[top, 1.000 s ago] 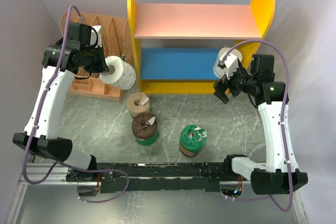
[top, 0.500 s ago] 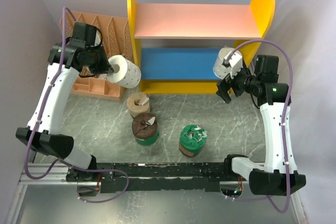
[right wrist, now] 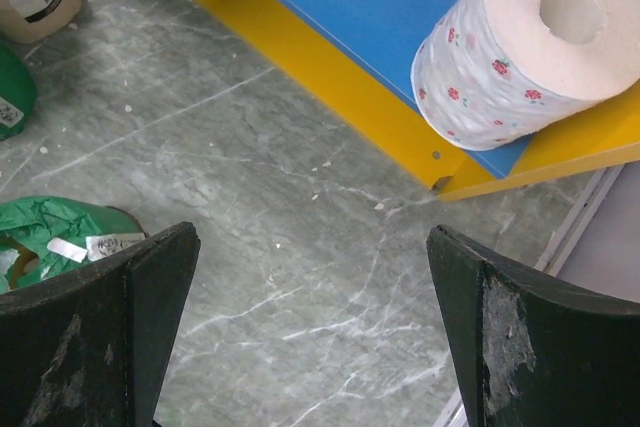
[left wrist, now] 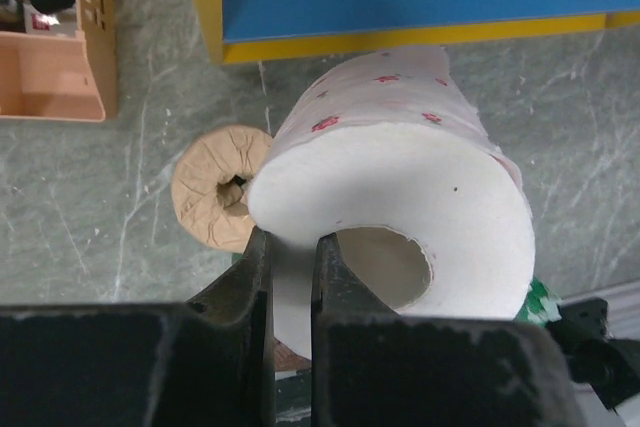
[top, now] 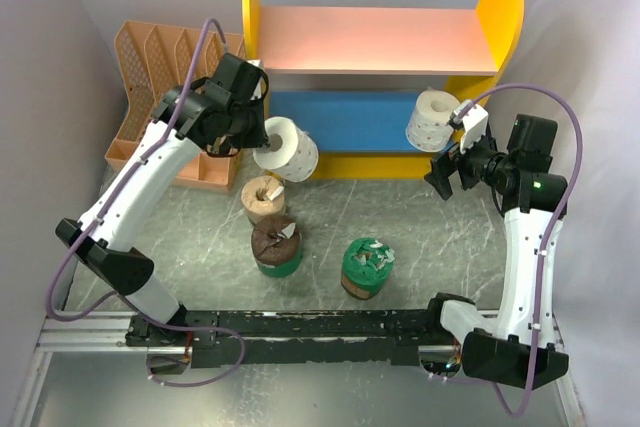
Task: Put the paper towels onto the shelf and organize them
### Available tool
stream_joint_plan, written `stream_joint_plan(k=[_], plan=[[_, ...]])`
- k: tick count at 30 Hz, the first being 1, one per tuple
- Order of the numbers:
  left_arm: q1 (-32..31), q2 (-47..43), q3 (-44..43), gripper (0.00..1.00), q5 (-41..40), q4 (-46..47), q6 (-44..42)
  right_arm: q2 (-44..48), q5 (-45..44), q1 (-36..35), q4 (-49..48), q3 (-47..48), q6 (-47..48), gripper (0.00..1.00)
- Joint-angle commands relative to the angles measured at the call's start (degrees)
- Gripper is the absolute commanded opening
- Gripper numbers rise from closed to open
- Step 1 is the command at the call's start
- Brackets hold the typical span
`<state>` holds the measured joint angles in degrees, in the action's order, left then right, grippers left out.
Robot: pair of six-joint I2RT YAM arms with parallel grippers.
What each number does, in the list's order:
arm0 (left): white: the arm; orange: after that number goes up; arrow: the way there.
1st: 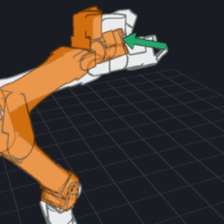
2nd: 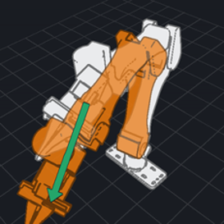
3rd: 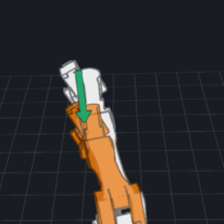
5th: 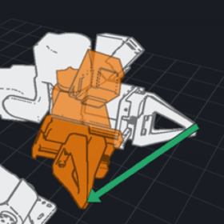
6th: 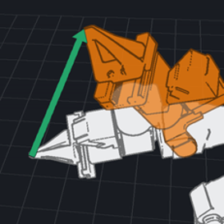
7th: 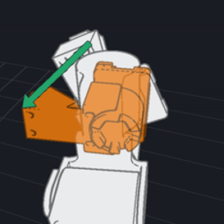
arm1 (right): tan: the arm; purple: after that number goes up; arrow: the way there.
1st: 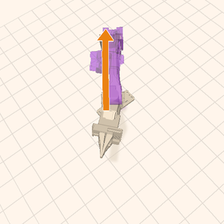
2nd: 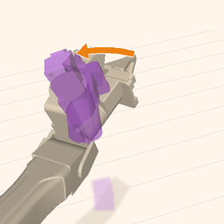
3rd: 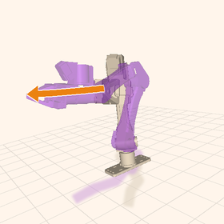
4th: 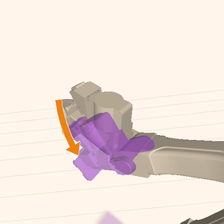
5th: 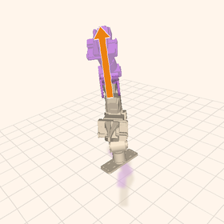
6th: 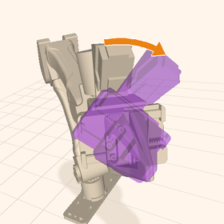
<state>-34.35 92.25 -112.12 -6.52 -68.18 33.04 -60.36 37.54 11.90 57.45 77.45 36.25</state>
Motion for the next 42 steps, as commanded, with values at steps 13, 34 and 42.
stream_joint_plan(k=[13, 34, 42], plan=[[-10.2, 8.0, -8.2, 0.07, -25.3, 7.4, 4.3, -0.7, 5.8, 3.2, -0.4, 2.3, -1.9, 1.00], [-10.6, 10.1, -0.3, 0.07, -26.4, 21.6, -0.5, 0.2, 5.9, 3.6, -0.4, 1.3, -0.6, 1.00], [-10.6, 15.3, -6.0, 0.07, -26.8, 18.0, -1.0, 0.1, 5.9, 3.6, -0.1, 1.5, -0.2, 1.00]])
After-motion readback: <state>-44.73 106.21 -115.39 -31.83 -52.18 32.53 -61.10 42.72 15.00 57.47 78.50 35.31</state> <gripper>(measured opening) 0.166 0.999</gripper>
